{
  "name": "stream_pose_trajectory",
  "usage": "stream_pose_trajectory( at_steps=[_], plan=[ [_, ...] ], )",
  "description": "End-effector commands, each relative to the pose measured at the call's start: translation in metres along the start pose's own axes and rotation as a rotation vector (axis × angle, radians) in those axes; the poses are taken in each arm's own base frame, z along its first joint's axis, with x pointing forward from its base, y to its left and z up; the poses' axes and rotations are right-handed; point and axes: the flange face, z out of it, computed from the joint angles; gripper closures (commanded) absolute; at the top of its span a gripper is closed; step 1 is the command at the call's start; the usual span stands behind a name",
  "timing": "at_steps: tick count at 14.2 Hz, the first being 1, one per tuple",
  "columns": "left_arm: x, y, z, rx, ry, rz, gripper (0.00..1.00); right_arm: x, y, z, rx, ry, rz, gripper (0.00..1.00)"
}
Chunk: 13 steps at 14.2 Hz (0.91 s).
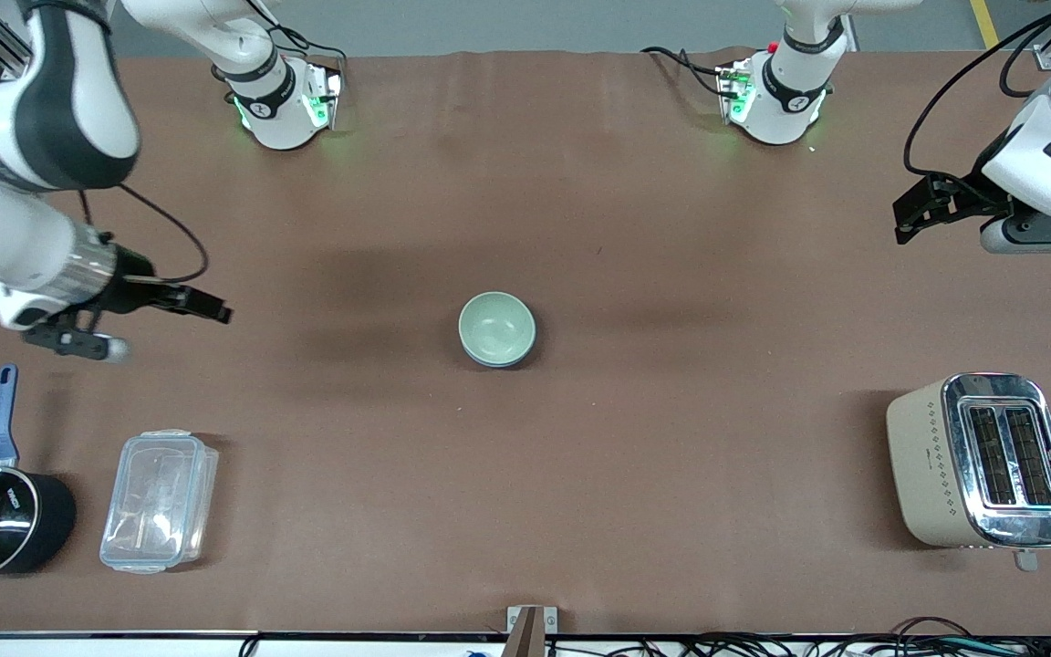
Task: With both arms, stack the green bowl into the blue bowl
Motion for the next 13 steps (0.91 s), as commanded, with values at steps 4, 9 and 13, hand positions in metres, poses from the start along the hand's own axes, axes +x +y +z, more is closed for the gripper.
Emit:
stream_pose_trajectory(
  at_steps=[4, 9, 13],
  plan=[
    [-0.003, 0.005, -0.011, -0.013, 0.005, 0.014, 0.00, 0.000, 0.076, -0.058, -0.086, 0.118, -0.127, 0.00],
    [0.001, 0.002, -0.012, -0.014, 0.007, 0.014, 0.00, 0.002, 0.074, -0.078, -0.085, 0.150, -0.129, 0.00],
    [0.001, 0.001, -0.012, -0.019, 0.007, 0.014, 0.00, 0.006, 0.079, -0.148, -0.080, 0.245, -0.142, 0.00]
  ],
)
